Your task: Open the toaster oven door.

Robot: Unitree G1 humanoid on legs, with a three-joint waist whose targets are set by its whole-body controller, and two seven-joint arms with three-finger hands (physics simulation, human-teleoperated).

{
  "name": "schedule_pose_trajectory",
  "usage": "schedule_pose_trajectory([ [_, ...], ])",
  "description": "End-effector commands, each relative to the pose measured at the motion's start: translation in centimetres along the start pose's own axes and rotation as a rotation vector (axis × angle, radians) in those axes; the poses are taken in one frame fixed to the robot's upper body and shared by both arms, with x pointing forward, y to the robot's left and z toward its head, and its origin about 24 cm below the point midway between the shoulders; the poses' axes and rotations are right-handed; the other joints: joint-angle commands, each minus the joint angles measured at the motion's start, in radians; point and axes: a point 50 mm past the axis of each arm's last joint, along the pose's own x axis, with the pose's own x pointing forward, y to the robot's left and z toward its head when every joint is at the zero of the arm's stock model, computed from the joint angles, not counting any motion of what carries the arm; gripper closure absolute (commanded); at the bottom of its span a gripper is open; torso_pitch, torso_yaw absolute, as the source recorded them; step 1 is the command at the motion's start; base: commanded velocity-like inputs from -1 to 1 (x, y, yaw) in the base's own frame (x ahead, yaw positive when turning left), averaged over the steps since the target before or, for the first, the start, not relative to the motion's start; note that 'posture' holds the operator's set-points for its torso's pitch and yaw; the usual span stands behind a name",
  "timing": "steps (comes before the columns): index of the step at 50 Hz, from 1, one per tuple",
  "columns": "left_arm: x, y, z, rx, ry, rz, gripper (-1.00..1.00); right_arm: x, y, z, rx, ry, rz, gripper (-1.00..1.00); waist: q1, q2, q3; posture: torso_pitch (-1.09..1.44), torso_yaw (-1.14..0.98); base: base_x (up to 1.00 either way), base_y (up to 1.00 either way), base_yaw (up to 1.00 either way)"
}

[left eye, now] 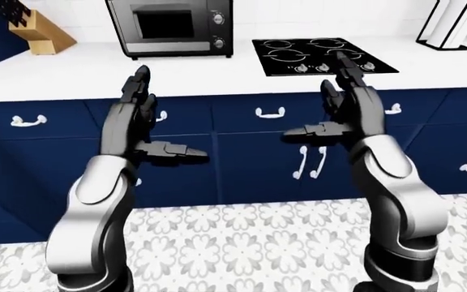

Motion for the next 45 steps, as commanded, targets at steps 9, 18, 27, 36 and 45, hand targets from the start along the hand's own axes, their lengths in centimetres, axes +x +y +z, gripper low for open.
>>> schedule_pose_trajectory([
  [9, -0.1, 0.3, 1.1, 0.023, -0.078, 0.032, -1.00, -0.1, 0.4, 1.8, 0.004, -0.097, 0.025, -1.00, -0.003, 0.092, -0.013, 0.00, 0.00, 0.34, 0.00, 0.00],
  [18, 0.0, 0.2, 0.6, 0.021, -0.073, 0.030, -1.00, -0.1, 0.7, 1.6, 0.009, -0.096, 0.034, -1.00, 0.027, 0.001, -0.022, 0.00, 0.00, 0.35, 0.00, 0.00],
  [27, 0.0, -0.1, 0.4, 0.022, -0.070, 0.020, -1.00, -0.2, 0.6, 1.3, 0.015, -0.098, 0.039, -1.00, 0.003, -0.020, -0.018, 0.00, 0.00, 0.41, 0.00, 0.00],
  [36, 0.0, -0.2, 0.5, 0.023, -0.069, 0.017, -1.00, -0.3, 0.8, 1.4, 0.017, -0.099, 0.047, -1.00, -0.007, 0.089, -0.022, 0.00, 0.00, 0.42, 0.00, 0.00],
  [45, 0.1, -0.3, 0.5, 0.023, -0.068, 0.013, -1.00, -0.3, 0.8, 1.2, 0.015, -0.094, 0.049, -1.00, 0.030, 0.019, -0.024, 0.00, 0.00, 0.41, 0.00, 0.00],
])
